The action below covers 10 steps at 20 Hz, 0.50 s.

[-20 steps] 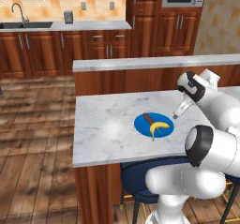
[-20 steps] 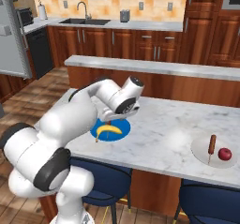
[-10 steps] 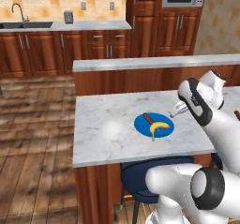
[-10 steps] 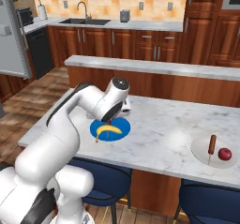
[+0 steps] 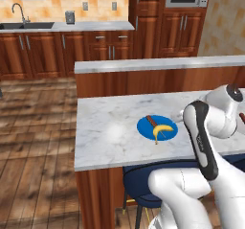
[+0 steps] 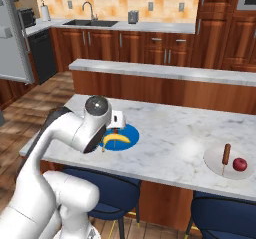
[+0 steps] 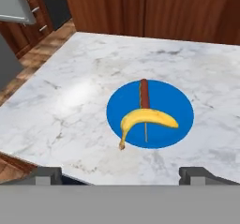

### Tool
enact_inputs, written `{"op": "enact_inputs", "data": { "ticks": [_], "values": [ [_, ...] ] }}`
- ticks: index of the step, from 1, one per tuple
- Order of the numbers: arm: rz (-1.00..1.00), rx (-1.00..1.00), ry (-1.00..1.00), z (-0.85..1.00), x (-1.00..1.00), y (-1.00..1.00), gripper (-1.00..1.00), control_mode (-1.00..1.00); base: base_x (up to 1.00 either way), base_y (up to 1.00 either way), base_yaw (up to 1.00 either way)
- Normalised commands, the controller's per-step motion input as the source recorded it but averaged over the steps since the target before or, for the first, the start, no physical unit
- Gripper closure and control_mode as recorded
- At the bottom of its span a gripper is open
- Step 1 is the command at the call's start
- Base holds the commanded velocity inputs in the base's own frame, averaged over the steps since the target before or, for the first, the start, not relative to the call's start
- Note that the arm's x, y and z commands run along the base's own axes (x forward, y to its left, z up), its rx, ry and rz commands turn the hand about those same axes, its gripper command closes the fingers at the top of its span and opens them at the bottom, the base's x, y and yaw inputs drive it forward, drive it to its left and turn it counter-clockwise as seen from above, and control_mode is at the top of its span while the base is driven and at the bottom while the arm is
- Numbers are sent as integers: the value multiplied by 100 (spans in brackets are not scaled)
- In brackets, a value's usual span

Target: Pick up the apple and banana from the fridge and place one fruit on each plate on the dining counter.

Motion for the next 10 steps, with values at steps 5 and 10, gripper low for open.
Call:
{"op": "enact_inputs", "data": {
  "ticks": [5,10],
  "values": [
    [-18,0,-41,21,-91,29,-100,-100,0,0,0],
    [-13,0,-28,38,-71,29,-100,-100,0,0,0]
  ]
}}
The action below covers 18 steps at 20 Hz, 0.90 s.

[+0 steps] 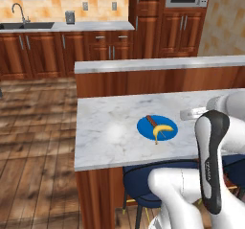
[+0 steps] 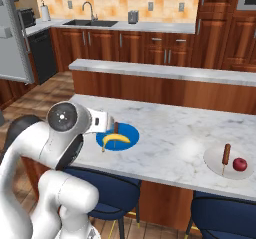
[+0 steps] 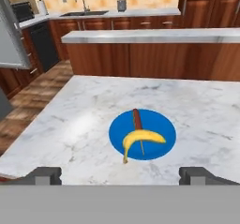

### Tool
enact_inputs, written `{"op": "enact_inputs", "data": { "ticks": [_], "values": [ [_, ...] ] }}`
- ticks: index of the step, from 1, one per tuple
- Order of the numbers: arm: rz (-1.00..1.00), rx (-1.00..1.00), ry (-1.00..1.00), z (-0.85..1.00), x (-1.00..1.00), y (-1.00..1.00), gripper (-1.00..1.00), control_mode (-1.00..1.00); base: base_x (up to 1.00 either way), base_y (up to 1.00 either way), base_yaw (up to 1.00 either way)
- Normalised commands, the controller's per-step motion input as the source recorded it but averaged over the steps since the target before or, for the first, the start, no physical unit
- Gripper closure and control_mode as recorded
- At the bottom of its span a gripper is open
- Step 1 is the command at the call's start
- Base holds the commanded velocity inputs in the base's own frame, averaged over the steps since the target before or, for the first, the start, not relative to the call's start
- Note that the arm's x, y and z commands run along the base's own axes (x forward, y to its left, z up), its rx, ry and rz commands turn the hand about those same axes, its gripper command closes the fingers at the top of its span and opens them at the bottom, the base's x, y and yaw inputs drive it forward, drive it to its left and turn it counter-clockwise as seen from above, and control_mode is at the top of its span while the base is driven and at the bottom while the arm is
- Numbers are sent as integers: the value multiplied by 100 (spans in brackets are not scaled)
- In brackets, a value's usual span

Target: Pick up the apple and banana from the fridge and place one fruit on each plate on the dining counter.

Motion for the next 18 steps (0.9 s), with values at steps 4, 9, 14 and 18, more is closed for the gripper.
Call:
{"op": "enact_inputs", "data": {
  "ticks": [4,9,14,18],
  "values": [
    [-9,0,-26,4,-77,41,-100,-100,0,0,0],
    [-2,-1,-3,-12,-64,51,-100,-100,0,0,0],
    [0,-2,0,-25,-55,42,-100,-100,0,0,0],
    [0,-1,0,-29,-56,36,-100,-100,0,0,0]
  ]
}}
